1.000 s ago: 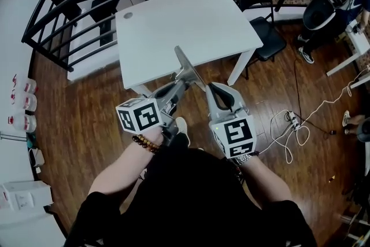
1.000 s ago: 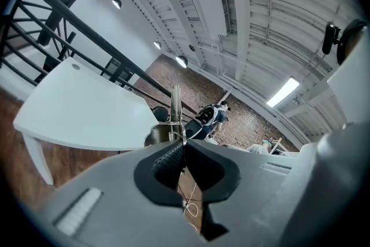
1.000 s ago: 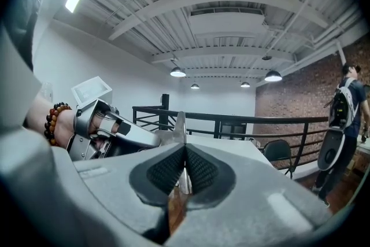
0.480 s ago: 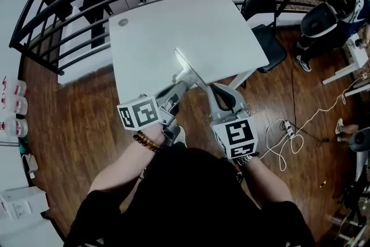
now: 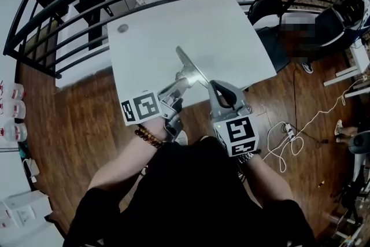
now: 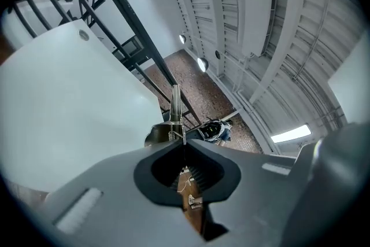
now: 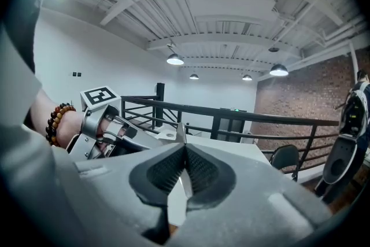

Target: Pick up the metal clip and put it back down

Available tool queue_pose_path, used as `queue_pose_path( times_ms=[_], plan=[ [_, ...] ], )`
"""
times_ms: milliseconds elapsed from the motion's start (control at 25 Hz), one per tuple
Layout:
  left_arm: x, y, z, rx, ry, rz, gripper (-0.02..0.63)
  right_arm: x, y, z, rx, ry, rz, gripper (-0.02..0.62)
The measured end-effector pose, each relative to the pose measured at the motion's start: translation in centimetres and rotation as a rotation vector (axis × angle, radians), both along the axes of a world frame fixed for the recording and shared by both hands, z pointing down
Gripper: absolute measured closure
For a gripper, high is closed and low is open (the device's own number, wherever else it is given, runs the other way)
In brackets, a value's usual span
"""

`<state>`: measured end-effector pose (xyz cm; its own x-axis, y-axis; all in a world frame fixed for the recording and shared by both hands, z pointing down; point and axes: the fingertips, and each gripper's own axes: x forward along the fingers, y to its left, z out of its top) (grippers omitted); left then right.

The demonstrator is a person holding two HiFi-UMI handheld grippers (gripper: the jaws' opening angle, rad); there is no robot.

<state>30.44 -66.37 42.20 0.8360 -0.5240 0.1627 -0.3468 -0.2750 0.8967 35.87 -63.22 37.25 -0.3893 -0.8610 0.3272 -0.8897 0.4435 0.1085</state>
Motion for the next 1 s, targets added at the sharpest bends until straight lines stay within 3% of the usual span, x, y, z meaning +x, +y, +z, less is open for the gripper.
queue_pose_path(
  times_ms=[440,1000],
  plan=[
    [1.2,-6.8,3.8,-0.123,0.015,-0.073,0.583,1.2,-6.7,2.4,-0.059,-0.017,-0.060,0.603],
    [3.7,-16.9,11.2,-0.313,0.025,-0.237,0.583,4.8,-16.6,6.3,-0.175,-0.035,-0.153,0.603]
  ],
)
